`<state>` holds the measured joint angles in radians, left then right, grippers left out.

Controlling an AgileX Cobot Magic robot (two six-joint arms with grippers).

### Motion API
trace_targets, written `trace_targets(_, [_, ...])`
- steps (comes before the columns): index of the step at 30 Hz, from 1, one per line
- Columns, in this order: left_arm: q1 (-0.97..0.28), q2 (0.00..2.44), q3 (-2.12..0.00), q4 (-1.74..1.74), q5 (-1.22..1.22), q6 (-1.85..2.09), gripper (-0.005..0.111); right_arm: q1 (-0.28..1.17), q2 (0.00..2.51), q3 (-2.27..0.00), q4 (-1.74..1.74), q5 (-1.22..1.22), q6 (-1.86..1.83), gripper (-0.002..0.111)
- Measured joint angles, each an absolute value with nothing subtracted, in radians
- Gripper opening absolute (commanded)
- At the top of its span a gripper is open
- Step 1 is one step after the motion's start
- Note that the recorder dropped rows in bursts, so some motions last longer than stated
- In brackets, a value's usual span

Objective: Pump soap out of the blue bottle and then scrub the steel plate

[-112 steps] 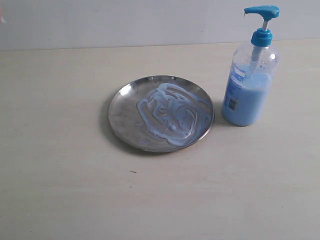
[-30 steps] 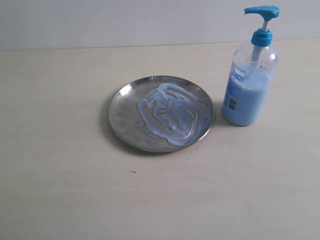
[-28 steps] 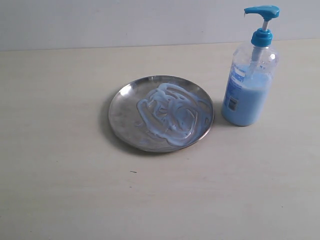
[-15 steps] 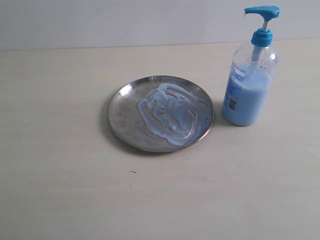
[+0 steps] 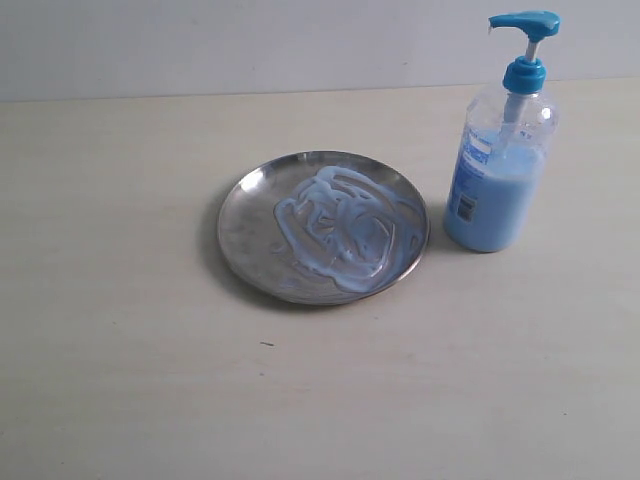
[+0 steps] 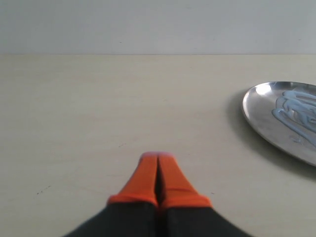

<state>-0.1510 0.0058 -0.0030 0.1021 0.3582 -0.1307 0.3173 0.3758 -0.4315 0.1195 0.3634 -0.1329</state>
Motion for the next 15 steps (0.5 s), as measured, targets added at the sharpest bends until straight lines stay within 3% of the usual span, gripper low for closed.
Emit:
trace_targets(7, [-0.151, 0.006, -0.003, 0.102, 0.358, -0.131, 0.0, 0.317, 0.331, -0.374, 0.101, 0.351, -0.124, 0.0])
trace_targets(15, [-0.151, 0.006, -0.003, 0.102, 0.358, -0.131, 0.0, 0.147, 0.137, -0.19, 0.015, 0.34, 0.055, 0.0])
